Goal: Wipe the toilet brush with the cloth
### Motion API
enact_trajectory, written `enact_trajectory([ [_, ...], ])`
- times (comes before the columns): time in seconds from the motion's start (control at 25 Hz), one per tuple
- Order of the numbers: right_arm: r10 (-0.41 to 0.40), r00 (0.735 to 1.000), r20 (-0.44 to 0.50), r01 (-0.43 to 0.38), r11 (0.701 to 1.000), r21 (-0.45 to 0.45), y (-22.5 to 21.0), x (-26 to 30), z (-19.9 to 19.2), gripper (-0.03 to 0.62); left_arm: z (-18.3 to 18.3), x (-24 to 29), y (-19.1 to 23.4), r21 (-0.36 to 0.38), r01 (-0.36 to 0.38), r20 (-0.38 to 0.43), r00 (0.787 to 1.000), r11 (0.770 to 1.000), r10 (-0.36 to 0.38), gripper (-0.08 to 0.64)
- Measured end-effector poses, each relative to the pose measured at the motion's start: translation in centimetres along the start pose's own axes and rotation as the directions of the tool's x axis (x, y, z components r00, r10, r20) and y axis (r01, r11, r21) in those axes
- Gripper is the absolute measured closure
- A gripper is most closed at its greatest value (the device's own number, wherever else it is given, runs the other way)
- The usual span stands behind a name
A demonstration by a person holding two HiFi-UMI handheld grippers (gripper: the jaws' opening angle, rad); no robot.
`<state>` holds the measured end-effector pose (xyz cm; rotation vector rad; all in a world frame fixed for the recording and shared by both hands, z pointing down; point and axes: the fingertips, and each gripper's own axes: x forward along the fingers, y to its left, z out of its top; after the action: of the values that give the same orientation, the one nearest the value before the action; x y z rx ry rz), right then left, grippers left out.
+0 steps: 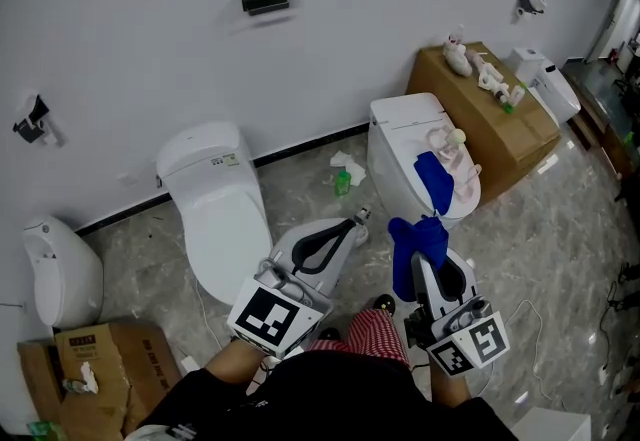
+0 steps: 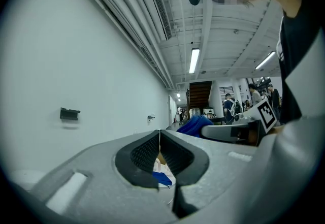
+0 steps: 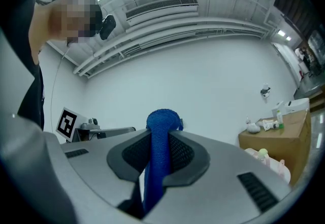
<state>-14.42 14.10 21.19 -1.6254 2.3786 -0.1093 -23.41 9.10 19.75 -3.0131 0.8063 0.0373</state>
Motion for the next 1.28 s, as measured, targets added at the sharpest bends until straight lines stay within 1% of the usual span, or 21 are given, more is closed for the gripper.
enact_trajectory([
  [0.2,0.002,1.0,0.005,-0.002,1.0,0.027,-2.2,1.4,0.3,0.528,-0.4,1.2,1.0,0.003,-0.026,-0.025,0.999,1.0,0.026,0.552],
  [0.36,0.031,1.0,-0.008,-0.03,0.999,0.022,-3.7,2.8,0.2,0.528,-0.4,3.0,1.7,0.003,-0.038,-0.027,0.999,0.999,0.038,0.552],
  [0.52,0.043,0.999,-0.006,-0.043,0.998,0.041,-6.2,3.9,0.2,0.528,-0.9,5.3,2.2,0.01,-0.05,-0.041,0.998,0.999,0.05,0.552],
  [0.68,0.05,0.999,-0.007,-0.05,0.998,0.036,-9.1,4.6,0.6,0.528,-1.2,8.2,2.3,0.01,-0.05,-0.052,0.997,0.999,0.051,0.552],
  [0.88,0.064,0.998,-0.011,-0.064,0.997,0.05,-12.6,5.4,0.7,0.528,-1.9,12.0,2.7,0.031,-0.063,-0.069,0.996,0.998,0.065,0.552],
  [1.12,0.074,0.997,-0.016,-0.073,0.996,0.05,-16.2,6.5,1.1,0.528,-2.3,15.8,3.2,0.009,-0.088,-0.069,0.994,0.996,0.088,0.552],
  [1.28,0.094,0.995,-0.026,-0.092,0.994,0.059,-18.1,7.1,0.7,0.528,-2.6,18.1,3.2,0.015,-0.085,-0.07,0.994,0.996,0.086,0.552],
])
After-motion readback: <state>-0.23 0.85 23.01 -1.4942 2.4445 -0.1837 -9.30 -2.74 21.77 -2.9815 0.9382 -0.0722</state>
